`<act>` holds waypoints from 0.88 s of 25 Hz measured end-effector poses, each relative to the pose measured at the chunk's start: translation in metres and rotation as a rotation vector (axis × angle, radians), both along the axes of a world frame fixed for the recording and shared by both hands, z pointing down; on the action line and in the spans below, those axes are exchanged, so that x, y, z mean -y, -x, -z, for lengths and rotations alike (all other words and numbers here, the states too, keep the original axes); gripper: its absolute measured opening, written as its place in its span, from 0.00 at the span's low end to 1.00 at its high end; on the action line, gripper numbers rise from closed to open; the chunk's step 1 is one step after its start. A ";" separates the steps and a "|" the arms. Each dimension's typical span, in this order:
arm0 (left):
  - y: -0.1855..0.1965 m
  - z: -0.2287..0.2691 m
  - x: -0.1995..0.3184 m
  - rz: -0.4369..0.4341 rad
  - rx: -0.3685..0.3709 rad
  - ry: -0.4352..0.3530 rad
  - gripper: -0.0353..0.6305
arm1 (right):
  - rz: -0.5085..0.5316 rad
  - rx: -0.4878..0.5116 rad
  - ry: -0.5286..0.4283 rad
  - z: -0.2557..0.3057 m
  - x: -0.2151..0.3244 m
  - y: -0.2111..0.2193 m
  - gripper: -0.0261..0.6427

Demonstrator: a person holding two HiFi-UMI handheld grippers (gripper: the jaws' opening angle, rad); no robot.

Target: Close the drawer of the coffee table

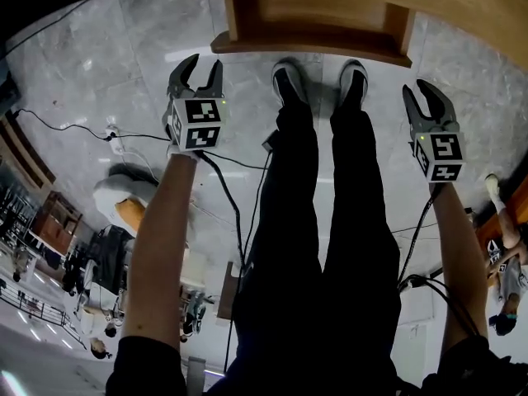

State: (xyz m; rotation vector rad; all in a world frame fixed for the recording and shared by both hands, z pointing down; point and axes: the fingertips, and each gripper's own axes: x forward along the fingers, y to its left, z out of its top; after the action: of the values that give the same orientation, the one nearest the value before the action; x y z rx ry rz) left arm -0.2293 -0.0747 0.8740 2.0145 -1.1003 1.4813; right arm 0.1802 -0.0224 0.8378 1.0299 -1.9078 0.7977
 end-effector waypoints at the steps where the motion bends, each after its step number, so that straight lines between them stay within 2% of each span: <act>1: 0.000 -0.005 0.001 -0.013 0.005 0.005 0.31 | -0.010 -0.006 0.003 -0.005 -0.001 0.000 0.24; 8: -0.008 -0.028 0.009 -0.014 0.004 0.033 0.31 | -0.065 -0.052 -0.017 -0.033 0.008 -0.001 0.27; 12: -0.006 -0.035 0.008 0.015 0.005 0.053 0.31 | -0.124 -0.030 -0.001 -0.041 0.016 0.006 0.28; 19: -0.017 -0.036 0.018 0.056 -0.022 0.048 0.31 | -0.120 -0.010 -0.001 -0.047 0.029 0.015 0.29; 22: -0.018 -0.036 0.020 0.106 -0.052 0.061 0.31 | -0.129 0.025 0.002 -0.044 0.036 0.019 0.25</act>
State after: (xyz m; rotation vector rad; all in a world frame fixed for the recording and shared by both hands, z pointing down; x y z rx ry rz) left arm -0.2117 -0.0949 0.9103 1.9124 -1.1096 1.3854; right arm 0.1610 -0.0580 0.8818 1.1559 -1.8756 0.8896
